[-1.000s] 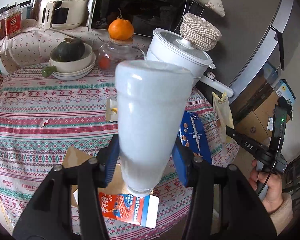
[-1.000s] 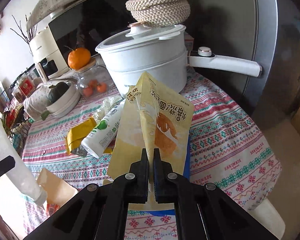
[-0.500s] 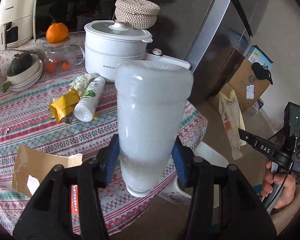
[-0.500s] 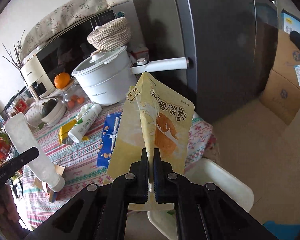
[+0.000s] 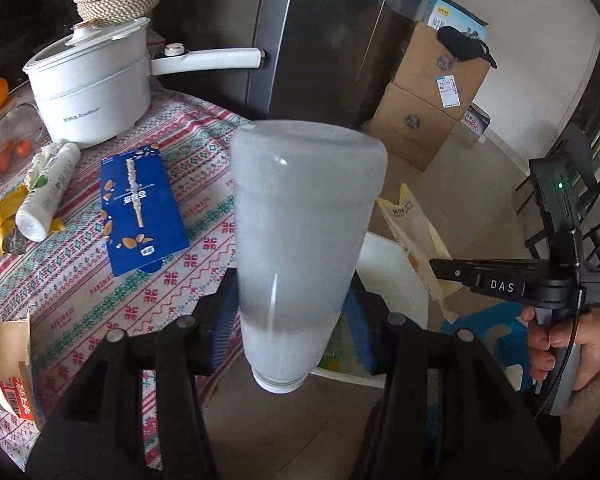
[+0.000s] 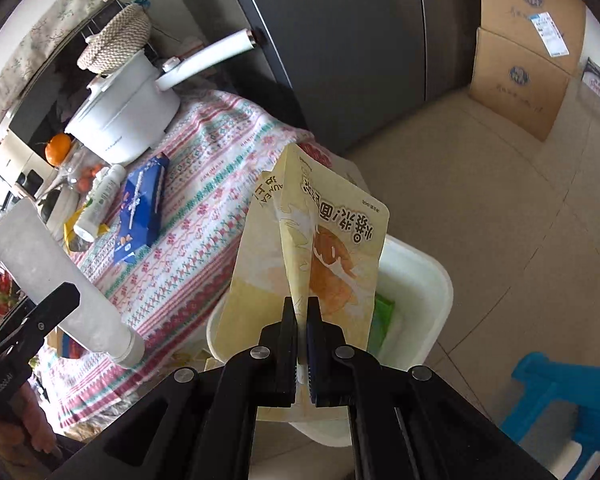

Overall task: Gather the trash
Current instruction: 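Carry the white bottle and snack pouch over the white bin and release both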

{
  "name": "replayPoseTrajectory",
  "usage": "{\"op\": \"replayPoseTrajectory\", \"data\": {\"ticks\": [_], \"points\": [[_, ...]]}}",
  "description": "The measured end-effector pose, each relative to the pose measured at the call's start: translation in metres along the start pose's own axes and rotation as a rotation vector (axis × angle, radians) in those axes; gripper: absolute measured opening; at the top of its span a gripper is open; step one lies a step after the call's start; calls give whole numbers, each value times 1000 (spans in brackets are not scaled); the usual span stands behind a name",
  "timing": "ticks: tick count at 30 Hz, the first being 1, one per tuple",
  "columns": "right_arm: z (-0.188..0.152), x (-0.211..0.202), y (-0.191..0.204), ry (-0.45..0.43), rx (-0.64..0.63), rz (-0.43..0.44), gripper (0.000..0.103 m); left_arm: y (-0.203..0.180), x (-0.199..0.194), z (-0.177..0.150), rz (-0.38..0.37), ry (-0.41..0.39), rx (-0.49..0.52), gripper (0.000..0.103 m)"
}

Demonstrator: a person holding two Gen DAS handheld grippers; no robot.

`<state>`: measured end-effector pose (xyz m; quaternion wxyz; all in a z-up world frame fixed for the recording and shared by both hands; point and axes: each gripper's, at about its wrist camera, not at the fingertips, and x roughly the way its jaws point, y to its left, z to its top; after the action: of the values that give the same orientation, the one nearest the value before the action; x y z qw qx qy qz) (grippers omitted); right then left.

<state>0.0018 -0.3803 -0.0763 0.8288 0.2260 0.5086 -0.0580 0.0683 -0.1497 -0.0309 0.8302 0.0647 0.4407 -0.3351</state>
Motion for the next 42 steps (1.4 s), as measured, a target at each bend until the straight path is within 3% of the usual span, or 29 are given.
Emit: {"op": "replayPoseTrajectory", "data": {"ticks": [8, 10, 11, 14, 16, 22, 31, 34, 36, 42], "points": [[-15, 42, -24, 193, 38, -13, 6, -31, 35, -5, -28, 51, 59, 52], [-15, 45, -27, 216, 58, 12, 12, -38, 45, -7, -29, 66, 72, 52], [-14, 45, -30, 223, 76, 19, 20, -40, 51, -8, -26, 75, 77, 52], [-13, 37, -39, 193, 136, 31, 43, -47, 68, -12, -19, 112, 75, 52], [-13, 29, -43, 160, 155, 2, 48, -49, 80, -15, -20, 143, 71, 52], [-13, 14, -63, 126, 217, -22, 51, -61, 117, -29, 35, 227, 136, 52], [-5, -6, -78, 64, 239, -53, 59, -69, 146, -34, 58, 274, 165, 52], [-5, -6, -79, 68, 239, -49, 62, -71, 142, -32, 60, 278, 155, 62], [-5, -9, -80, 63, 236, -48, 65, -71, 130, -30, 66, 250, 159, 78], [-3, -16, -75, 35, 222, -50, 67, -46, 88, -19, 110, 190, 117, 84]]}}
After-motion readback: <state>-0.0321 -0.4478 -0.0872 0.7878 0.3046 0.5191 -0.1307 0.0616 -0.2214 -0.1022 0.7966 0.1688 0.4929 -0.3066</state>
